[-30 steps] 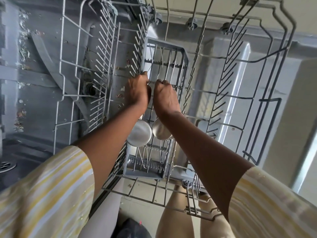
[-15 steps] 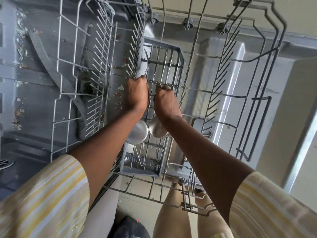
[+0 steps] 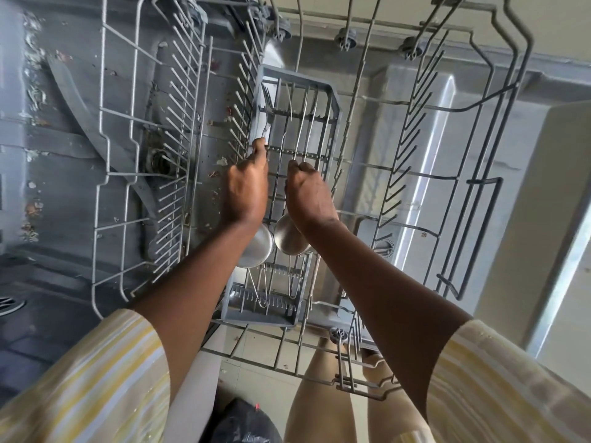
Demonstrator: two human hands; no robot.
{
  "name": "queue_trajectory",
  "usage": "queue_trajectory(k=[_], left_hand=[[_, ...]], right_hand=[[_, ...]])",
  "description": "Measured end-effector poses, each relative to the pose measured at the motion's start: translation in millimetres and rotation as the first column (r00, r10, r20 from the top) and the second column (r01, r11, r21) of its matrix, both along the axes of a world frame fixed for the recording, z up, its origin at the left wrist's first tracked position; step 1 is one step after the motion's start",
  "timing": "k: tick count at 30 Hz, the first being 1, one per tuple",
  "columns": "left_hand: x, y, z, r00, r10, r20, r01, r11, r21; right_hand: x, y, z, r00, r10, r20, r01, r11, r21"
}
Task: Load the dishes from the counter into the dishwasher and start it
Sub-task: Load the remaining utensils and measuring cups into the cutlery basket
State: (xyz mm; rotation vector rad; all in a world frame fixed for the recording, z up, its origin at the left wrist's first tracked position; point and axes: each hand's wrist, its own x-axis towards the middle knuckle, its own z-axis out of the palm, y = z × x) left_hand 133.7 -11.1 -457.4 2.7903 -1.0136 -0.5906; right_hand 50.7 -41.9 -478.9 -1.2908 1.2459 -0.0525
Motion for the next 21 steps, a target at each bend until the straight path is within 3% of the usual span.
queue_trajectory(k=[1, 4, 5, 8, 13, 16, 21], left_hand=[[2, -1, -2, 0.999, -0.009, -0.039, 0.008, 1.000, -0.020], [-1, -8, -7, 0.944, 0.122, -0.308, -0.178, 0.971, -0.162], [-1, -10, -9, 0.937, 0.148, -0.315, -0.201, 0.969, -0.144], [2, -15, -13, 0.982, 0.147, -0.114, -0.140, 0.988, 0.070], [8, -17, -18, 0.992, 0.027, -0.124, -0.026, 1.000, 0.011], [11, -18, -22, 0.997, -0.071, 0.004, 0.071, 0.997, 0.020], [20, -21, -26, 1.000, -0.010, 0.029, 0.011, 1.000, -0.019]], right_hand=[[0, 1, -1, 1.000, 0.003, 0.002, -0.003, 1.000, 0.003], [-1, 1, -1, 1.000, 0.026, 0.008, -0.026, 0.999, -0.029], [-1, 1, -1, 0.999, 0.038, 0.007, -0.038, 0.998, -0.044], [0, 2, -2, 0.999, 0.039, 0.000, -0.039, 0.999, -0.036], [-1, 0, -4, 0.999, 0.053, -0.013, -0.054, 0.998, -0.034], [0, -1, -5, 0.992, 0.117, -0.043, -0.119, 0.991, -0.053], [-1, -1, -7, 0.983, 0.169, -0.070, -0.174, 0.982, -0.073]])
